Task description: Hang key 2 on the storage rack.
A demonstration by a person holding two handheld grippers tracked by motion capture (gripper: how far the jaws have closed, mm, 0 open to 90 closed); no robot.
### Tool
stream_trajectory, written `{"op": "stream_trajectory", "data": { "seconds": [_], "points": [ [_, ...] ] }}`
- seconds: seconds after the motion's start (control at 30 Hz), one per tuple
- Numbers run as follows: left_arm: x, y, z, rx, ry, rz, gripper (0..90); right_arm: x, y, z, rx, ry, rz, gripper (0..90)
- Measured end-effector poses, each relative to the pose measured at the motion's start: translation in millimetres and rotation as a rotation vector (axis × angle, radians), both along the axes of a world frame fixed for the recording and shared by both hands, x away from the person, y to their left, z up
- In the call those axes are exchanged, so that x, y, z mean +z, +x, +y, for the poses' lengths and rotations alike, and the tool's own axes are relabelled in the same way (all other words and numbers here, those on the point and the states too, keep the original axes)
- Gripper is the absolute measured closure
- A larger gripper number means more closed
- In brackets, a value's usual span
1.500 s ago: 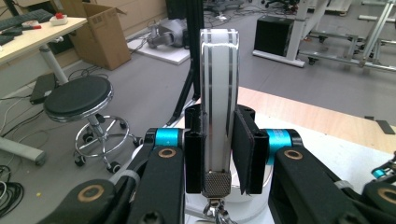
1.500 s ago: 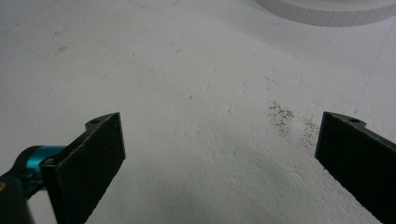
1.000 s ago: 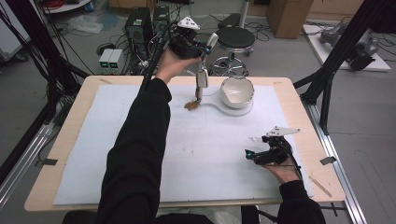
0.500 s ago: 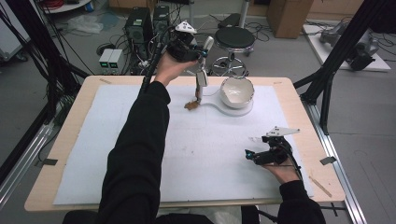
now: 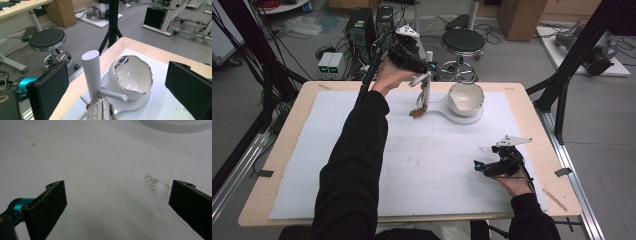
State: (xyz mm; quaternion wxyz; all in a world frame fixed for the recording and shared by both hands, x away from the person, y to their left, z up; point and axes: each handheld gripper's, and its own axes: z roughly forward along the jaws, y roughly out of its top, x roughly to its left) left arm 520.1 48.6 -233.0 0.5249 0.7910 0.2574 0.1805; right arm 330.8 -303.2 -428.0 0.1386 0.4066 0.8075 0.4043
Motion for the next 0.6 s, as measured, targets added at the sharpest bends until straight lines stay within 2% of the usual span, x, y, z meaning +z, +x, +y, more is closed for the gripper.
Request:
{"op": "stream_trajectory", "data": {
  "seconds": [0.2, 0.3, 0.6],
  "points": [
    [2.1, -9.7, 12.1, 0.008, -0.006, -0.019, 5.5, 0.0, 0.0, 0.1, -0.001, 0.001, 0.001, 0.7],
    [-0.6, -14.3, 18.1, 0.017, -0.019, -0.003, 5.5, -0.3, 0.5, 0.3, 0.005, -0.001, -0.004, 0.7],
    [-8.3, -23.8, 33.8, 0.031, -0.006, 0.022, 5.5, -0.9, 1.4, 2.8, 0.005, -0.003, 0.004, 0.7]
  ]
}}
